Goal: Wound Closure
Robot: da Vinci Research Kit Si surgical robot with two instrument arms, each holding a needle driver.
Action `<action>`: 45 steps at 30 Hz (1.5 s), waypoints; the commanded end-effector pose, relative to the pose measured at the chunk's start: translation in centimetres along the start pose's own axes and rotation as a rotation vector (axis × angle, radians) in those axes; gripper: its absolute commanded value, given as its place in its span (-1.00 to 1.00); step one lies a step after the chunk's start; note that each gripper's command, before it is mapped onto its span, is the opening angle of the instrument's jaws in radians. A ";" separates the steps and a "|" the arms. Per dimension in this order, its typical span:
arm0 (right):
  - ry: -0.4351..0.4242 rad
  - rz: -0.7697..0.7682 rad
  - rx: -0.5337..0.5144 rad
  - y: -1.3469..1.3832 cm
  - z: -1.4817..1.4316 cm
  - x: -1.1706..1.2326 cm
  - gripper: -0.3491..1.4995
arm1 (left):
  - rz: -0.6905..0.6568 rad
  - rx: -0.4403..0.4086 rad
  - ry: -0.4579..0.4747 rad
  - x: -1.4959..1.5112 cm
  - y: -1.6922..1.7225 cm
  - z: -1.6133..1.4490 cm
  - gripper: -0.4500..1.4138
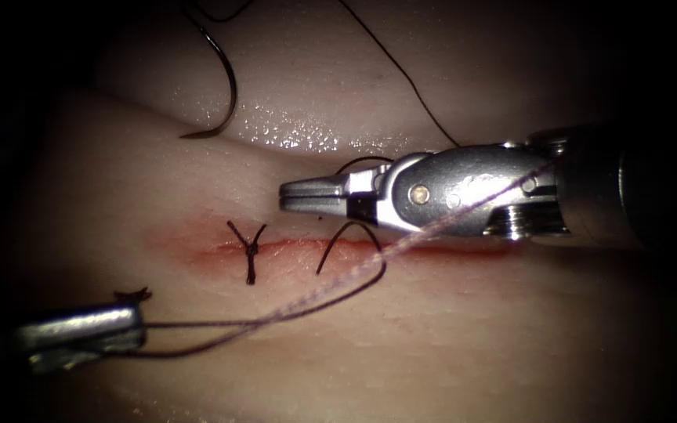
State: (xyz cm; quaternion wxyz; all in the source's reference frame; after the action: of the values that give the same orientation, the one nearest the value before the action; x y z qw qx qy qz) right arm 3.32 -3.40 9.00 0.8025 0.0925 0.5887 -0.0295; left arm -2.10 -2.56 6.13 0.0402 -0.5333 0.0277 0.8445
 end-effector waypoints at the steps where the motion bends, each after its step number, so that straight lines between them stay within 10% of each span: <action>1: -0.005 0.001 0.033 -0.10 0.26 -0.11 -1.00 | -0.008 -0.009 0.012 -0.03 -0.03 0.09 -1.00; 30: 0.162 0.036 0.134 -0.46 0.42 0.04 -1.00 | 0.071 0.009 0.178 -1.01 -1.26 1.23 -1.00; 45: 0.386 0.120 -0.004 -0.34 0.18 0.19 -1.00 | 0.116 0.037 0.172 -1.57 -1.09 1.42 -1.00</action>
State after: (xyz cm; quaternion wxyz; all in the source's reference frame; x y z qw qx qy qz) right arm 3.42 -3.71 8.77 0.6756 0.1266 0.7251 0.0427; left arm -2.55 -1.40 8.14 -0.0007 -0.5988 0.0780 0.7971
